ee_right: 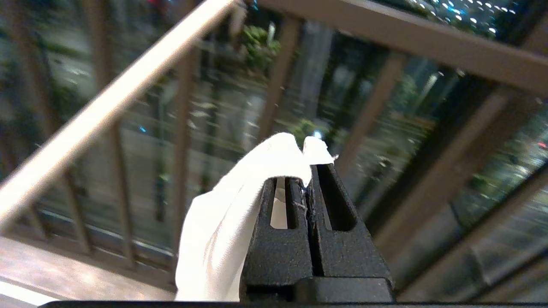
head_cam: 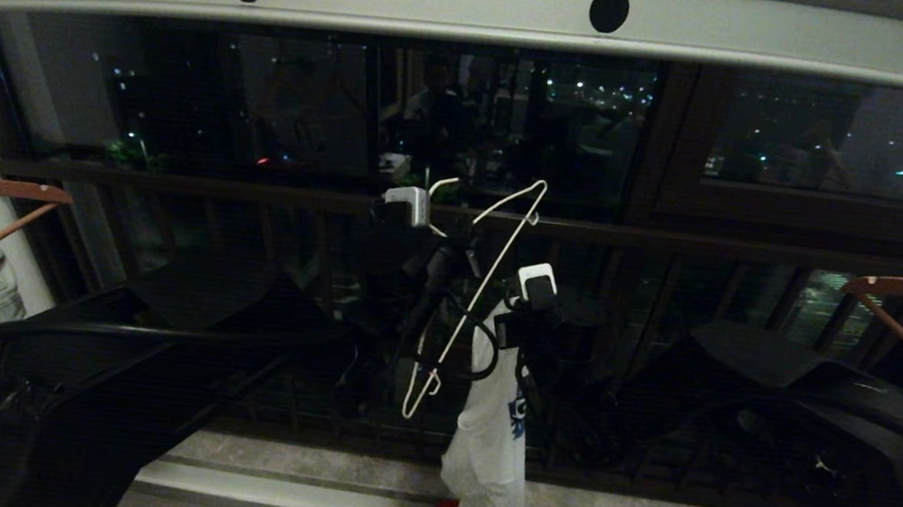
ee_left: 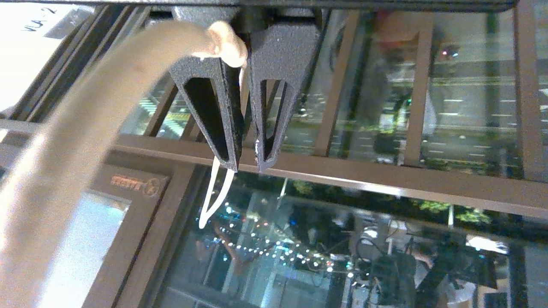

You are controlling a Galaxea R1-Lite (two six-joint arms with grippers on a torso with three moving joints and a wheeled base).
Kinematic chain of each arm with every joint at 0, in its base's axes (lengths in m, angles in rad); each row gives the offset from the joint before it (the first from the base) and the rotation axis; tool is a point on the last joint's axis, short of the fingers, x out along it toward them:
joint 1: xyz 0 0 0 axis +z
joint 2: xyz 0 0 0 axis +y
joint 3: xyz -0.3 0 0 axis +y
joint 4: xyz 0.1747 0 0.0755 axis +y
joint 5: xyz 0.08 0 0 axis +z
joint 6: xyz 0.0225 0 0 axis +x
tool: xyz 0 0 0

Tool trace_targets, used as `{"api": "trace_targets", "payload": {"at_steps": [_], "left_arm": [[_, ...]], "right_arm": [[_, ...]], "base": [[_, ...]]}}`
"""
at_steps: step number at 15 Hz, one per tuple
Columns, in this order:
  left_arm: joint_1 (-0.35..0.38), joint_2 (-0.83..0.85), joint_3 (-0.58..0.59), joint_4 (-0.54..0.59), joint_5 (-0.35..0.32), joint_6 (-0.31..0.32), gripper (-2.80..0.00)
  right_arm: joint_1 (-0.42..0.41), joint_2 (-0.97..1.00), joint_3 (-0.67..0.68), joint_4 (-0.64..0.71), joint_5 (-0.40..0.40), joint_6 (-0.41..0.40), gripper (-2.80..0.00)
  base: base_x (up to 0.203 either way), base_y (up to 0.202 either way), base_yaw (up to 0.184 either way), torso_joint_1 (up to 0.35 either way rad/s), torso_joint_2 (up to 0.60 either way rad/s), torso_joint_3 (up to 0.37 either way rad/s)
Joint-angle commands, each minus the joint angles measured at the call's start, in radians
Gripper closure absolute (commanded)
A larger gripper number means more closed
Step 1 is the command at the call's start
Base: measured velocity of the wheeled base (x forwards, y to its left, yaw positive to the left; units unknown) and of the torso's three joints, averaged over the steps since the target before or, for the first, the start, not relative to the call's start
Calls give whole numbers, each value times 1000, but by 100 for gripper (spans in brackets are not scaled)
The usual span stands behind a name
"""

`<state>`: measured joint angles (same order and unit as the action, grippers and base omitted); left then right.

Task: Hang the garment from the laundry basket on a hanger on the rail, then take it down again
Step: Put clothes in the basket

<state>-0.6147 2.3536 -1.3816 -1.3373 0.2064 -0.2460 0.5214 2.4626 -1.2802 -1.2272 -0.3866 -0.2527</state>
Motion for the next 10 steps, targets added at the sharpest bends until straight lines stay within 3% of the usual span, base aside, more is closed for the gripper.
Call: {"api": "trace_targets", "payload": {"at_steps": [1,5,8,10], "left_arm": [[1,-11,22,-2,1,31,0],[7,-67,122,34,-2,71,0],[59,-125,258,51,-9,73,0],[111,-189,346,68,-49,71,0]], "right_arm": [[-3,34,-1,-8,-2,-20,0],[-15,50,2,-7,12,-37,0],[-21,62,35,18,65,-37,0],[-21,57,79,79,126,-40,0]], "base": [[0,0,0,0,0,0],[0,0,0,0,0,0],[0,0,0,0,0,0],[0,0,0,0,0,0]]}}
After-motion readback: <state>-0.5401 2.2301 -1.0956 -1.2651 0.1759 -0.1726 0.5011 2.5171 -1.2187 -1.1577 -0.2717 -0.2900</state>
